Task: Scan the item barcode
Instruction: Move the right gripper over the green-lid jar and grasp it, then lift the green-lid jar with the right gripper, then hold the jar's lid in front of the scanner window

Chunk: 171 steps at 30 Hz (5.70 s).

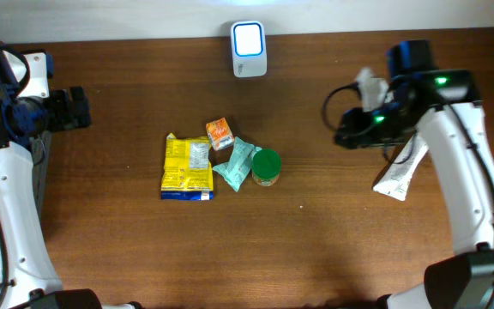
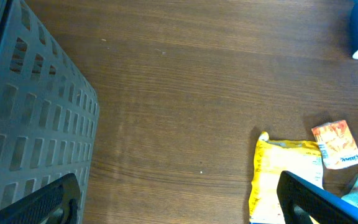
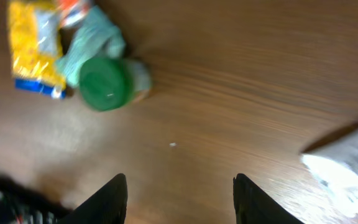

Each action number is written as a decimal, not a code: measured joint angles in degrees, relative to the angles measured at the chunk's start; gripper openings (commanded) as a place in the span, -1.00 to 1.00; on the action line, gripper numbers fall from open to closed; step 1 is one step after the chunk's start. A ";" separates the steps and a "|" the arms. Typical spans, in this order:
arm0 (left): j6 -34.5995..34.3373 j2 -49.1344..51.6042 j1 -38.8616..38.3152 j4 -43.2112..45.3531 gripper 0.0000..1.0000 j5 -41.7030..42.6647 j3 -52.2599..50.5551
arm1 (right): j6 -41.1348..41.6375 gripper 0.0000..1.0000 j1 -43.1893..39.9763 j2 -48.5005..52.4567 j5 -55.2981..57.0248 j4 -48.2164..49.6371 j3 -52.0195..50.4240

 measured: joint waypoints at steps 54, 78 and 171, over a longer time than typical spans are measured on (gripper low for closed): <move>0.00 0.00 0.00 0.00 0.98 0.00 0.00 | -2.03 0.58 26.27 19.80 10.71 20.46 -0.09; 0.00 0.00 0.00 0.00 0.98 0.00 0.00 | 2.01 0.57 26.32 19.82 15.06 22.25 -5.77; 0.00 0.00 0.00 0.00 0.98 0.00 0.00 | -68.35 0.20 19.39 48.46 31.98 65.09 38.77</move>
